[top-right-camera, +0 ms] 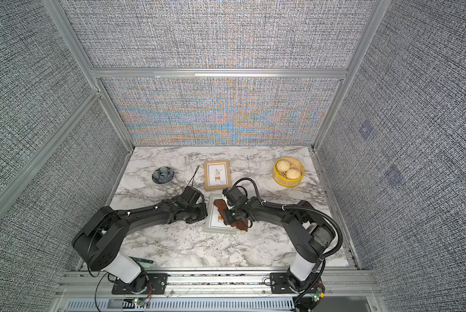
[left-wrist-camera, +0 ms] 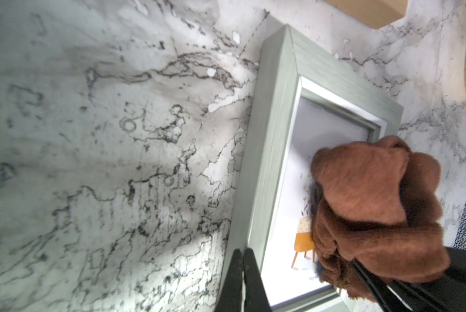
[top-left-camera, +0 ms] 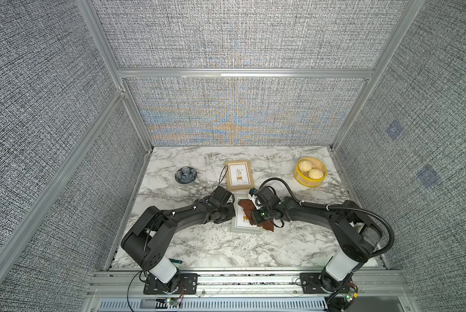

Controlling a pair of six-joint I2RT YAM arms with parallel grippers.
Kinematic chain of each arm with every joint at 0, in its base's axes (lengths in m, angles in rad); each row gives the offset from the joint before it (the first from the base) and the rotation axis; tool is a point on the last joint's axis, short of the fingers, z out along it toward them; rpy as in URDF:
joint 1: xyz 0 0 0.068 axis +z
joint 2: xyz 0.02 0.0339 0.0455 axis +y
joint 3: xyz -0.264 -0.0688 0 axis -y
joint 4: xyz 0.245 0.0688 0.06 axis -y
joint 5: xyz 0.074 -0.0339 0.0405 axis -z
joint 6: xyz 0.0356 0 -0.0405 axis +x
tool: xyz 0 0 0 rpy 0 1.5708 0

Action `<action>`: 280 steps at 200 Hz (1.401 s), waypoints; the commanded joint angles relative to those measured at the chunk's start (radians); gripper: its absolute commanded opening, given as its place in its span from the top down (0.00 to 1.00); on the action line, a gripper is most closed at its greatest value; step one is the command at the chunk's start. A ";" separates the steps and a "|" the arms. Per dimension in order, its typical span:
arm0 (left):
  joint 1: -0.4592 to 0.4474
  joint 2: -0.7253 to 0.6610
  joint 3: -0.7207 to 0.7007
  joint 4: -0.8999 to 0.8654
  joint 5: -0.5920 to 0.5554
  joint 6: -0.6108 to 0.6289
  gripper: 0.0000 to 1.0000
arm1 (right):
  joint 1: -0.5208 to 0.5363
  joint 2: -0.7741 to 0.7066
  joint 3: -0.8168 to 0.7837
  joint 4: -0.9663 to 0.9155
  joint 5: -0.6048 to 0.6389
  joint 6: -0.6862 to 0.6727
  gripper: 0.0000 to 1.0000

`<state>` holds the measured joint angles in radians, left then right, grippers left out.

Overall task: Wipe the picture frame with a cloth
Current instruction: Wipe the dirt from the picture frame.

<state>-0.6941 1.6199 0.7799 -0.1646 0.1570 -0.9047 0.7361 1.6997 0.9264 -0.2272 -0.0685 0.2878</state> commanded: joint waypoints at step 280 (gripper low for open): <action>-0.001 0.051 -0.005 -0.288 -0.063 0.000 1.00 | 0.194 -0.085 -0.110 -0.144 0.214 -0.050 1.00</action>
<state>-0.6968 1.6325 0.7921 -0.1711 0.1589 -0.9131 0.9146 1.6646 0.9051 -0.3050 0.1707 0.2817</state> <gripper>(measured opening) 0.050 0.098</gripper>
